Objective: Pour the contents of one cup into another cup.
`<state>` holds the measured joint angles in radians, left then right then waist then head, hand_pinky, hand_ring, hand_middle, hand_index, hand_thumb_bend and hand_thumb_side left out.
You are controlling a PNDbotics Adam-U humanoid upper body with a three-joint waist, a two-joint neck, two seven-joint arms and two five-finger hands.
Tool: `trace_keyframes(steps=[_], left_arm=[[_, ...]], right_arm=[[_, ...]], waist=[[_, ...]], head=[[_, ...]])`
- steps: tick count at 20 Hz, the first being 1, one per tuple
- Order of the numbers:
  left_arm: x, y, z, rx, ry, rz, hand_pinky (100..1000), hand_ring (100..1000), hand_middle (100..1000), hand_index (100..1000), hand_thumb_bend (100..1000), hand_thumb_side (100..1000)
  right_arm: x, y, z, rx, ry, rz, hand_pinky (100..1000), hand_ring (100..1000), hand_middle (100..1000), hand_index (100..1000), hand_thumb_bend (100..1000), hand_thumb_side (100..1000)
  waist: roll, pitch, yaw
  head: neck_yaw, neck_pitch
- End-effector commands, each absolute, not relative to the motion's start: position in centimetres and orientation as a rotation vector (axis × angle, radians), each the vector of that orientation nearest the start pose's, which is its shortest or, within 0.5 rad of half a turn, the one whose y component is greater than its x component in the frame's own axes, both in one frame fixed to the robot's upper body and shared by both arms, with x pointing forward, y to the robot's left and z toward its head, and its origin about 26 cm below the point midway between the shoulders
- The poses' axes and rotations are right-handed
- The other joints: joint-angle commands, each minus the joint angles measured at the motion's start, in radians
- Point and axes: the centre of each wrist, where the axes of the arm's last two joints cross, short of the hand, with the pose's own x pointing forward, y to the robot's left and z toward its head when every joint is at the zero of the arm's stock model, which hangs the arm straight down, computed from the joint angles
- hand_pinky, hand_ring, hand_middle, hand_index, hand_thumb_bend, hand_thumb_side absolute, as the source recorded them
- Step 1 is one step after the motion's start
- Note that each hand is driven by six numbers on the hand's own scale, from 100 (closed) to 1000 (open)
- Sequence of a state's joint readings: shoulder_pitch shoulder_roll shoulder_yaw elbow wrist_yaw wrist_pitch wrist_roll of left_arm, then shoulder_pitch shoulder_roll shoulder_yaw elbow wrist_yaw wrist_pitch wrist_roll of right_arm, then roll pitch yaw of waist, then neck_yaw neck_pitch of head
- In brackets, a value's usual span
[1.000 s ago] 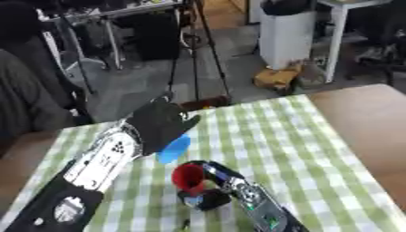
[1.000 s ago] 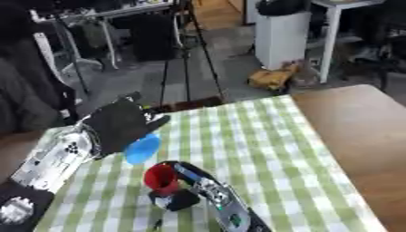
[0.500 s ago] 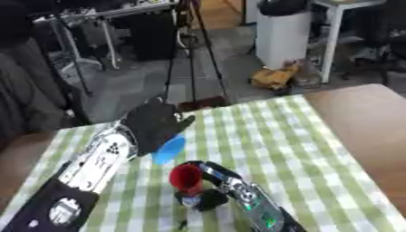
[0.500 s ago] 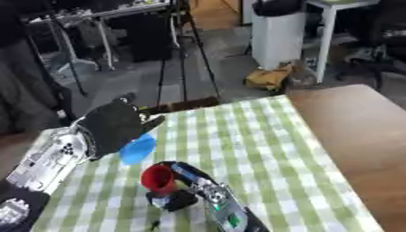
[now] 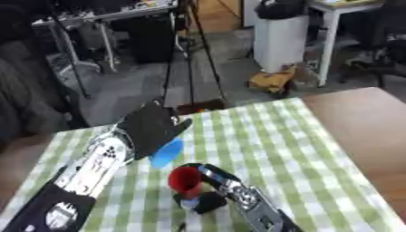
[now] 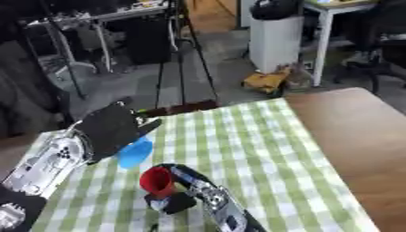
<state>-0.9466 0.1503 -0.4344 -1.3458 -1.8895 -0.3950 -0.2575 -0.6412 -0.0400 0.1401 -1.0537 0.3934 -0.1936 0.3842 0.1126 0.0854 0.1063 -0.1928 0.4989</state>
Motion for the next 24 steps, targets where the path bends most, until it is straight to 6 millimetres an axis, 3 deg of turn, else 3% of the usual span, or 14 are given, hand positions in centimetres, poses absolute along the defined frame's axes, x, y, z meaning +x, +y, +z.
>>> trace_keyframes(steps=[1,5,8,9,10,11,13,16,17,19,21,24], left_arm=[[40.6,7.8,23.7,-1.677,1.362,2.084,775,363,201,576,610,100],[40.6,9.5,24.3,-1.708,1.524,2.081,754,380,221,589,563,100],[40.6,12.7,24.8,-1.763,1.791,2.054,713,372,221,586,457,100],[40.5,14.1,24.8,-1.786,1.918,2.036,684,369,227,588,359,100],[40.4,15.3,24.8,-1.794,2.042,2.018,679,369,229,588,343,100],[40.3,16.5,24.5,-1.782,2.187,2.010,644,366,239,592,233,100],[40.2,18.6,23.5,-1.717,2.519,1.975,598,356,249,593,100,100],[40.0,21.4,21.7,-1.544,3.046,1.766,559,341,266,593,100,161],[40.0,22.2,21.0,-1.460,3.226,1.659,532,339,277,595,100,298],[40.2,23.8,19.3,-1.288,3.567,1.392,520,339,284,598,100,380],[40.5,24.8,17.9,-1.175,3.774,1.199,516,348,297,606,100,424],[40.9,25.9,15.7,-1.130,3.925,1.087,512,357,309,614,100,461]], right_arm=[[42.3,-15.1,6.4,0.069,-1.712,1.032,800,795,677,813,100,157],[42.5,-16.3,6.3,0.026,-1.704,0.994,800,795,678,814,104,162],[42.7,-18.4,6.3,-0.036,-1.701,0.928,800,795,678,814,106,161],[42.8,-19.3,6.4,-0.061,-1.700,0.895,799,795,678,814,107,159],[42.8,-20.1,6.5,-0.087,-1.700,0.868,799,795,678,814,107,159],[42.9,-20.9,6.8,-0.109,-1.706,0.834,799,795,677,814,107,157],[42.9,-22.4,7.4,-0.141,-1.724,0.759,799,795,677,813,105,156],[42.9,-23.9,8.6,-0.170,-1.756,0.658,799,795,678,814,105,158],[42.8,-24.3,9.0,-0.179,-1.765,0.630,799,795,679,815,103,159],[42.8,-25.1,9.7,-0.201,-1.781,0.575,799,796,680,815,105,162],[42.8,-25.7,10.3,-0.225,-1.789,0.545,799,797,681,817,104,163],[42.8,-26.1,10.6,-0.238,-1.794,0.514,799,797,682,818,103,172]], waist=[[-0.009,-0.019,0.000],[-0.015,-0.028,-0.003],[-0.023,-0.036,-0.012],[-0.027,-0.040,-0.016],[-0.029,-0.042,-0.019],[-0.032,-0.043,-0.021],[-0.038,-0.045,-0.027],[-0.046,-0.047,-0.034],[-0.048,-0.047,-0.037],[-0.051,-0.048,-0.041],[-0.053,-0.049,-0.044],[-0.056,-0.048,-0.048]], head=[[-0.009,-0.008],[-0.018,-0.004],[-0.020,-0.003],[-0.022,-0.001],[-0.024,-0.001],[-0.025,-0.003],[-0.024,-0.005],[-0.022,-0.006],[-0.022,-0.006],[-0.020,-0.006],[-0.018,-0.006],[-0.013,-0.009]])
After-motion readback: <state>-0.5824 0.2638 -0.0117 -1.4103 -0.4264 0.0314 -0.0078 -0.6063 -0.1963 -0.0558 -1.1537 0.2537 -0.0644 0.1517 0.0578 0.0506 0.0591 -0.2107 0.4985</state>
